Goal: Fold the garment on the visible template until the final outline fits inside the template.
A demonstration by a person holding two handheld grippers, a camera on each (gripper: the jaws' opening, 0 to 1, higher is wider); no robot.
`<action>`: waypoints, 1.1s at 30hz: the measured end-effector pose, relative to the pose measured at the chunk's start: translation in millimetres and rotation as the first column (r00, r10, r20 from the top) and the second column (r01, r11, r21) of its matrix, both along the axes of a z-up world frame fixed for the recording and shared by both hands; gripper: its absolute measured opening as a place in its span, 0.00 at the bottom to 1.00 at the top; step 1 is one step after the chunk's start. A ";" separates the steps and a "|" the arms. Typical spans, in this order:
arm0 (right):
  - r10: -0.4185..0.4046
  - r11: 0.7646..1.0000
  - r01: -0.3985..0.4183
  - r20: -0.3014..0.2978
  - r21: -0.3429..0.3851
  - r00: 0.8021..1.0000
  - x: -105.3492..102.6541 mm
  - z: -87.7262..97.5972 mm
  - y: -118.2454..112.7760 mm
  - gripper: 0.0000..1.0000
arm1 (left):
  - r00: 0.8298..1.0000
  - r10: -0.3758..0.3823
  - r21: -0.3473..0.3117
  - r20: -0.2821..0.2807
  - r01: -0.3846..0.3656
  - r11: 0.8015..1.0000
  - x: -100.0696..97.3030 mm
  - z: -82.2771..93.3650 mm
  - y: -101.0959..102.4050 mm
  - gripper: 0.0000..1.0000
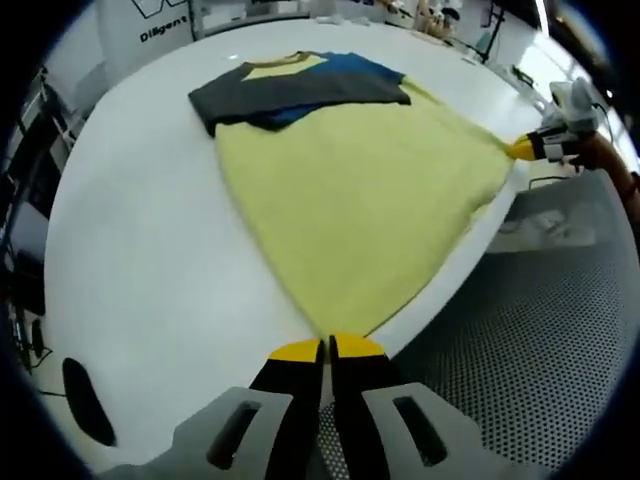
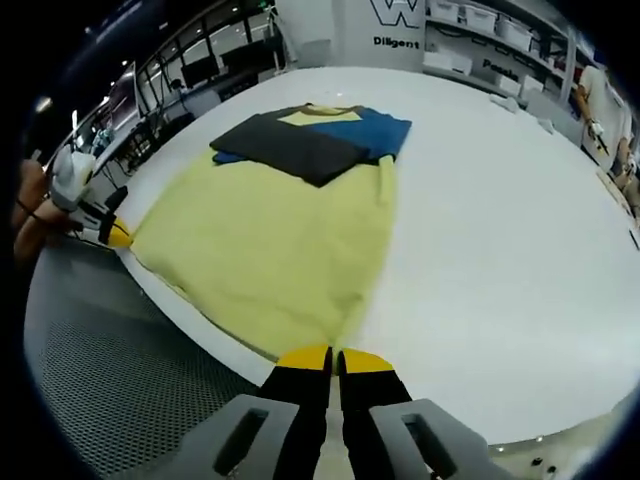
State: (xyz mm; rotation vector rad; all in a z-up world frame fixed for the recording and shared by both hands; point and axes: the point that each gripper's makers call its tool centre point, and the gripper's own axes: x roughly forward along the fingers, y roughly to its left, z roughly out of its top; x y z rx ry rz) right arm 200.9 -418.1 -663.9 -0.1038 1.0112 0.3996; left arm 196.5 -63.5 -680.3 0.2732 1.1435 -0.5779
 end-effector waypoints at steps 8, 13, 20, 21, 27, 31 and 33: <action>0.025 1.000 -0.025 -0.027 -0.014 0.999 -13.4 -3.1 4.0 0.00 | 1.000 -0.012 -0.008 -0.027 0.012 1.000 -12.1 1.9 2.5 0.00; 0.023 1.000 -0.024 -0.049 -0.017 0.999 -19.4 -4.7 4.4 0.00 | 0.999 -0.023 -0.009 -0.041 0.023 1.000 -18.7 0.5 3.5 0.00; 0.014 1.000 -0.014 -0.048 -0.007 0.999 -22.7 0.0 5.4 0.00 | 0.999 -0.038 0.008 -0.035 0.039 0.999 -19.7 2.5 4.1 0.00; 0.008 1.000 -0.008 -0.046 -0.005 0.999 -21.8 1.0 5.2 0.00 | 0.999 -0.038 0.008 -0.034 0.038 0.999 -19.8 3.6 3.9 0.00; 0.008 1.000 -0.007 -0.028 0.021 1.000 -15.8 14.4 4.7 0.00 | 1.000 -0.019 0.004 -0.021 0.019 1.000 -16.5 12.5 4.1 0.00; 0.011 0.998 -0.011 0.002 0.054 1.000 -7.0 30.4 7.4 0.00 | 1.000 -0.022 0.013 -0.007 0.022 1.000 -11.7 20.3 2.8 0.00; 0.013 0.998 -0.014 0.017 0.059 1.000 -2.4 36.7 8.5 0.00 | 1.000 -0.016 0.016 0.002 0.016 1.000 -7.7 25.4 2.8 0.00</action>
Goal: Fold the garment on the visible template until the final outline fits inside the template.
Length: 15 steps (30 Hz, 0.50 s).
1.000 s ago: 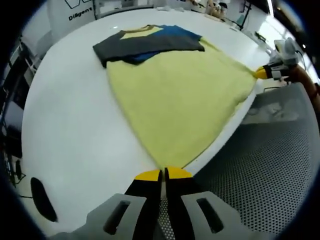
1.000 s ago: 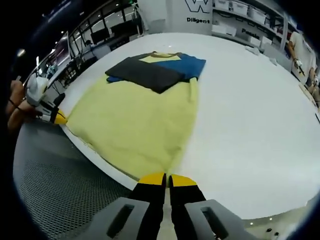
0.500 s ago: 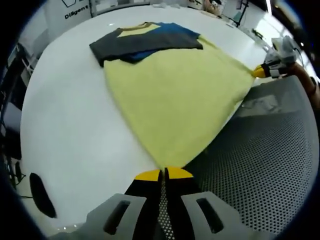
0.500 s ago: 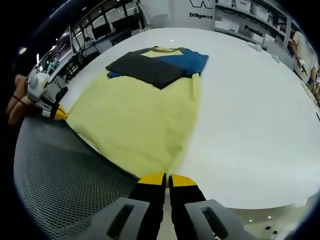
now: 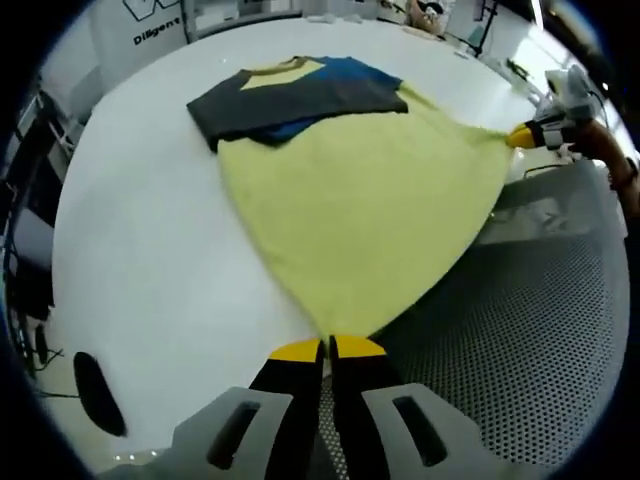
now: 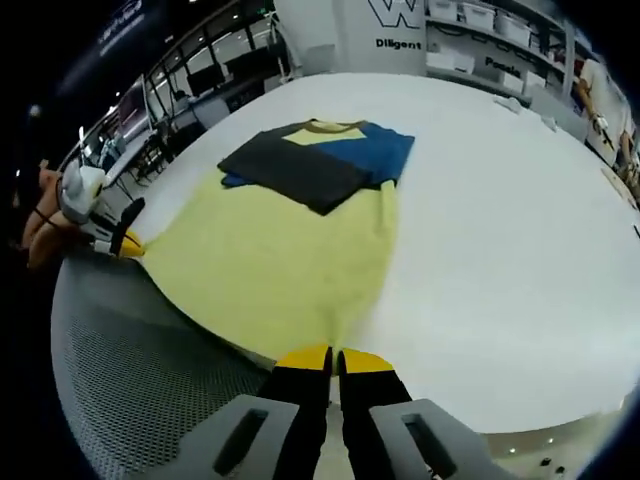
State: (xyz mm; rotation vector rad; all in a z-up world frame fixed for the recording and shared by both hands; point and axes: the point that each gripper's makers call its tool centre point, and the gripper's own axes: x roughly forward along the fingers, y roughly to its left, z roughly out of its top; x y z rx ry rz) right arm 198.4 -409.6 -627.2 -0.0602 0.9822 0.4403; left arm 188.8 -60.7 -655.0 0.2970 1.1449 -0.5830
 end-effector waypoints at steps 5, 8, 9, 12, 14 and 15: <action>0.011 1.000 -0.011 0.037 0.009 0.999 12.5 14.1 2.7 0.00 | 1.000 0.020 0.000 0.023 -0.020 1.000 10.8 14.6 0.7 0.00; 0.018 1.000 -0.018 0.048 0.003 0.999 18.0 19.3 3.2 0.00 | 0.999 0.034 -0.010 0.039 -0.034 0.999 18.7 24.7 2.1 0.00; 0.020 1.000 -0.020 0.053 0.002 0.998 20.8 21.6 3.4 0.00 | 0.998 0.038 -0.015 0.047 -0.037 0.999 22.6 28.3 2.4 0.00; 0.026 1.000 -0.026 0.069 -0.001 0.997 29.7 29.0 4.4 0.00 | 0.996 0.049 -0.024 0.070 -0.047 0.999 35.0 37.0 3.7 0.00; 0.031 1.000 -0.031 0.083 -0.004 0.996 35.5 34.5 5.5 0.00 | 0.995 0.051 -0.025 0.090 -0.049 0.998 43.8 42.2 4.0 0.00; 0.033 0.999 -0.032 0.089 -0.004 0.996 37.8 36.9 5.9 0.00 | 0.994 0.050 -0.023 0.096 -0.048 0.999 47.1 44.5 4.1 0.00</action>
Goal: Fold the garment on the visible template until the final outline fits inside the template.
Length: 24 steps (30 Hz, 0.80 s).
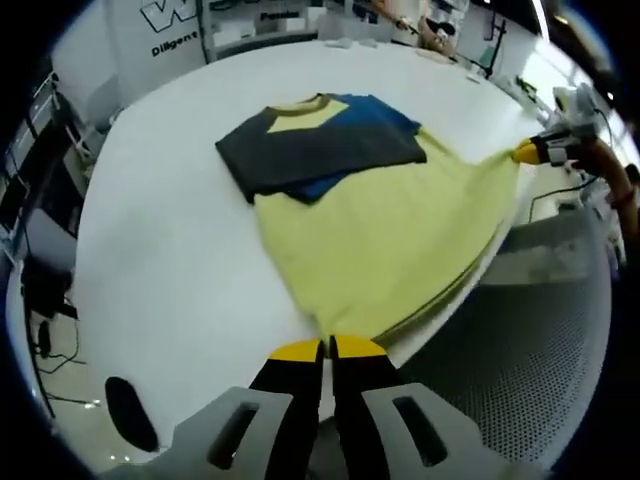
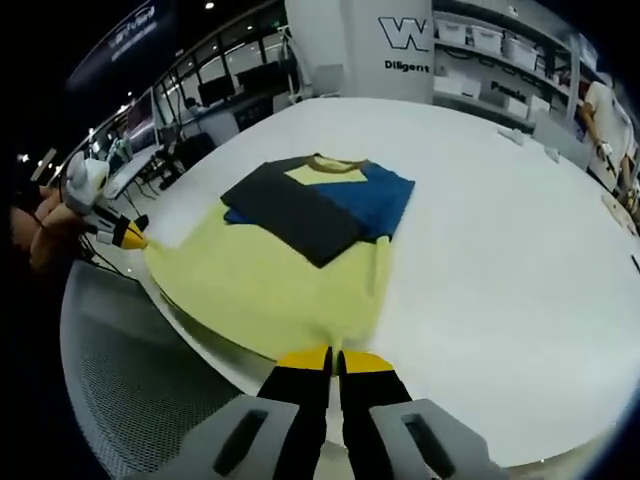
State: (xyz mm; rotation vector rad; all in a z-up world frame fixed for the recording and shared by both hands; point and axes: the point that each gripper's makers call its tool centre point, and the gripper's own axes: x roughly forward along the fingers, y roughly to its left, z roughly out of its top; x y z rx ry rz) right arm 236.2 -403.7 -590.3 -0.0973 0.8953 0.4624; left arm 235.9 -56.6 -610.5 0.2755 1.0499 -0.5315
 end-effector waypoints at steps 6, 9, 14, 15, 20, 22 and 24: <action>-0.001 1.000 0.001 0.046 0.004 0.999 21.7 16.8 -0.7 0.00 | 0.998 0.001 0.002 0.058 -0.001 1.000 27.6 16.7 -0.4 0.00; 0.006 1.000 -0.006 0.062 0.001 0.998 30.0 24.0 -0.9 0.00 | 0.997 0.000 0.002 0.072 0.000 1.000 38.5 22.1 -0.2 0.00; 0.025 1.000 -0.024 0.099 -0.012 0.995 48.5 39.9 -1.8 0.00 | 0.993 -0.012 0.011 0.118 0.011 1.000 62.9 37.6 -2.9 0.00; 0.030 0.999 -0.028 0.104 -0.016 0.994 51.2 41.9 -1.9 0.00 | 0.991 -0.013 0.013 0.130 0.011 1.000 69.1 41.3 -3.1 0.00; 0.037 0.999 -0.035 0.128 -0.019 0.991 69.7 52.2 -3.4 0.00 | 0.984 0.019 -0.013 0.179 -0.017 1.000 93.3 56.4 -3.6 0.00; 0.022 1.000 -0.021 0.147 -0.005 0.989 80.1 57.5 -4.3 0.00 | 0.981 0.035 -0.021 0.190 -0.031 0.999 101.3 61.0 -3.0 0.00; 0.015 1.000 -0.016 0.159 0.003 0.987 88.6 62.9 -3.8 0.00 | 0.977 0.036 -0.018 0.210 -0.033 0.999 108.2 66.2 -2.8 0.00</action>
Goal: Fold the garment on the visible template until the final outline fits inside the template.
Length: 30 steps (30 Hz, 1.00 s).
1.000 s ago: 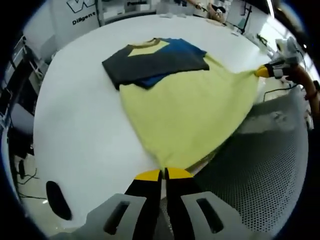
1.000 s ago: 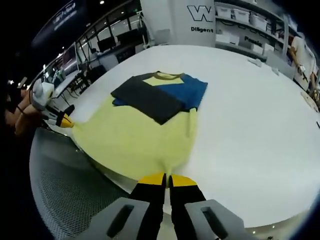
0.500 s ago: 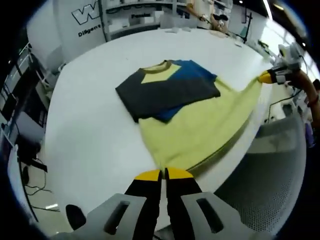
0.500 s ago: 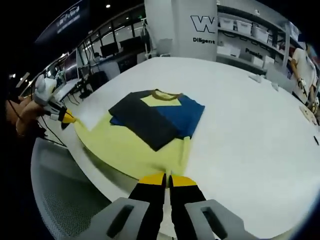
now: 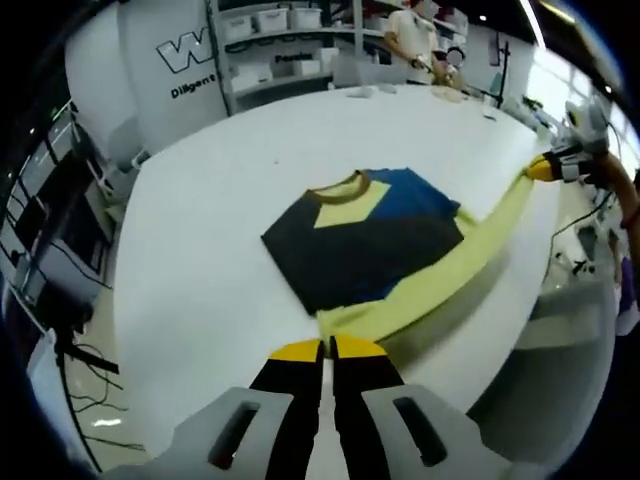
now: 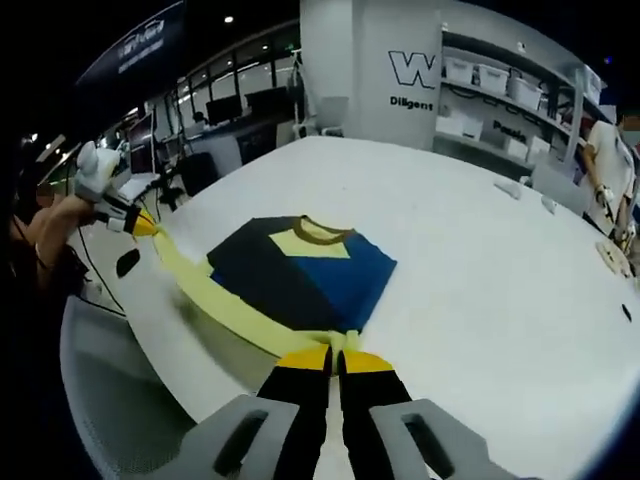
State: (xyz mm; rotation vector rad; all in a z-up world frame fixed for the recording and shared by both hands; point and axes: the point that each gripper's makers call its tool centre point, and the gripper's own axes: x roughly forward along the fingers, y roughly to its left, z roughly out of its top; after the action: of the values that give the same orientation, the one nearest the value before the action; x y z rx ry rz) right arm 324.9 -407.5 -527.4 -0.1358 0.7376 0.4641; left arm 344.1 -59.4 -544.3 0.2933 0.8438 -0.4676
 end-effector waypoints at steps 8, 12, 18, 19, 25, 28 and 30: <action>-0.001 1.000 0.002 0.027 -0.013 1.000 20.3 13.0 3.5 0.00 | 0.998 0.042 -0.024 0.042 -0.041 0.999 24.8 15.1 1.2 0.00; -0.003 1.000 0.003 0.038 -0.011 0.999 31.2 17.5 4.3 0.00 | 0.997 0.057 -0.027 0.061 -0.056 0.998 36.5 21.6 1.9 0.00; -0.040 0.999 0.040 0.049 0.007 0.998 51.6 22.9 1.2 0.00 | 0.990 0.106 -0.072 0.093 -0.099 0.992 59.0 33.5 -1.2 0.00; -0.045 0.999 0.044 0.046 0.016 0.998 55.6 23.4 0.8 0.00 | 0.989 0.110 -0.079 0.100 -0.103 0.992 63.0 34.9 -2.0 0.00; -0.091 0.994 0.088 0.046 0.071 0.995 81.0 28.1 -0.6 0.00 | 0.985 0.136 -0.087 0.110 -0.127 0.988 87.5 35.4 -1.7 0.00; -0.108 0.992 0.106 0.035 0.065 0.993 92.6 25.7 -2.0 0.00 | 0.983 0.146 -0.097 0.108 -0.136 0.986 99.9 33.4 -1.0 0.00; -0.110 0.992 0.108 0.034 0.065 0.993 100.0 24.9 -1.5 0.00 | 0.984 0.147 -0.102 0.100 -0.137 0.985 106.8 32.3 -2.0 0.00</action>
State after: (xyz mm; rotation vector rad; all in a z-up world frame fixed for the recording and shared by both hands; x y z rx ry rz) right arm 424.9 -409.0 -502.5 -0.0446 0.6897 0.3791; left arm 450.9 -61.4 -512.0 0.1675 0.7295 -0.3542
